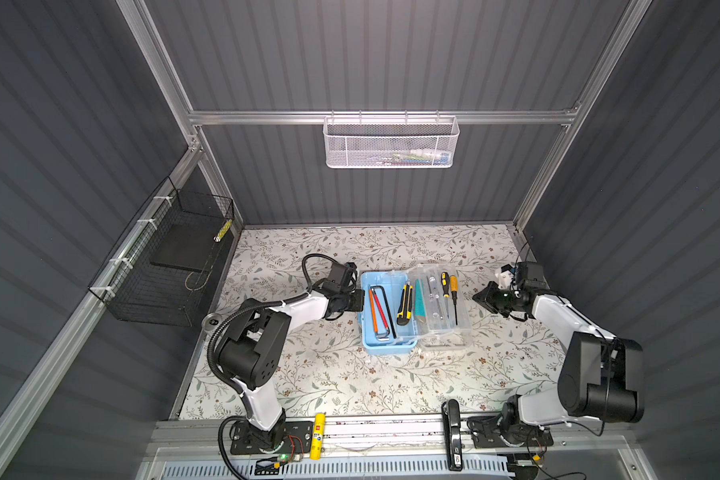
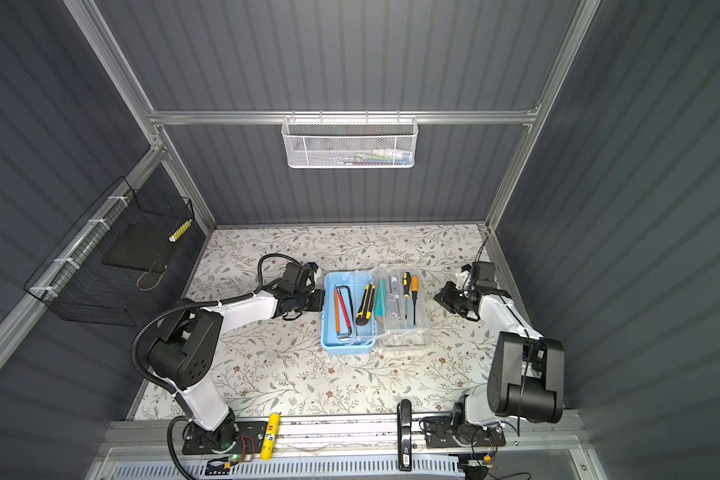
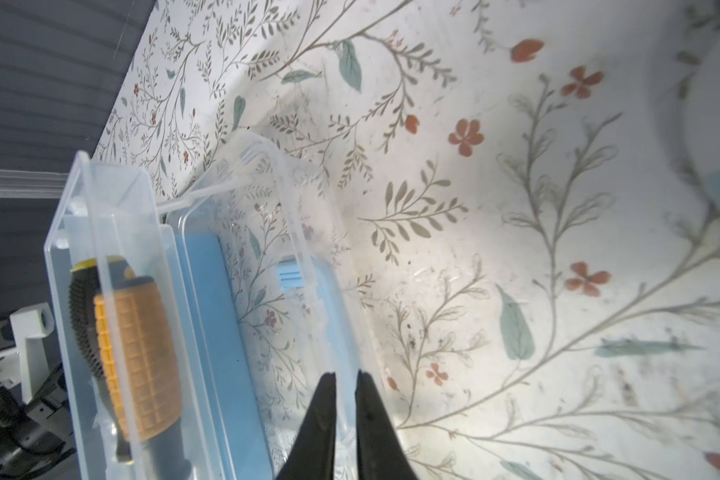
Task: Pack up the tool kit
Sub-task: 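Grip the clear tray's far edge with the right gripper while the left holds the box, then swing the clear tray up and over toward the blue box with the right gripper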
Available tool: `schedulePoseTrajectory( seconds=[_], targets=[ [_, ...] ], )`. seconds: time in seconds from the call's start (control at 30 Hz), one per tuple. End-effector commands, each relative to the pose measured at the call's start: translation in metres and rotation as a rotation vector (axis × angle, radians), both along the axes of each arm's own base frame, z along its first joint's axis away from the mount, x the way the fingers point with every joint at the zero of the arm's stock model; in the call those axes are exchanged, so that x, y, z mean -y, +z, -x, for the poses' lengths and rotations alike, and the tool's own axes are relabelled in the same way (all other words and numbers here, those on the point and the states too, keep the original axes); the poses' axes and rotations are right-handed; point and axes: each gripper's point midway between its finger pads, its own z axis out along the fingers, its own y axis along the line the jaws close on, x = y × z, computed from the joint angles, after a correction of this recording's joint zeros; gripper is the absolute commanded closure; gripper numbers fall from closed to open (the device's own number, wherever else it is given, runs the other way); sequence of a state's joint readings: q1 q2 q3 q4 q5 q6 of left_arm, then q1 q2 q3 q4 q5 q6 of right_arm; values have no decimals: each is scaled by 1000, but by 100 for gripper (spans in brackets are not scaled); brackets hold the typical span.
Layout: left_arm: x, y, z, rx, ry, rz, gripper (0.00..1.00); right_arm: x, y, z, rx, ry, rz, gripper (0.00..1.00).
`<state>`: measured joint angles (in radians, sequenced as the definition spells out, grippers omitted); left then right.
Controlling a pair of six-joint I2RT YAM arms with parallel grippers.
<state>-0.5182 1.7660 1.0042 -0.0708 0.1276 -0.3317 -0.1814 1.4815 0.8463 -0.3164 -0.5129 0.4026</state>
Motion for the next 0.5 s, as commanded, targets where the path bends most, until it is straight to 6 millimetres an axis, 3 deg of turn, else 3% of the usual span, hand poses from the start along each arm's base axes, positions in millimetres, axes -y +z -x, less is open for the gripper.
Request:
schedulePoseTrajectory(
  seconds=[0.0,0.17,0.47],
  targets=[
    [-2,2,9,-1,-12,-11,100,-2,-24,1,-61,9,-21,86],
    [-1,3,12,-3,-9,7,100,-9,-43,2,-95,29,-66,86],
    [7,6,12,12,-35,55,100,-27,-52,1,-104,86,-145,85]
  ],
)
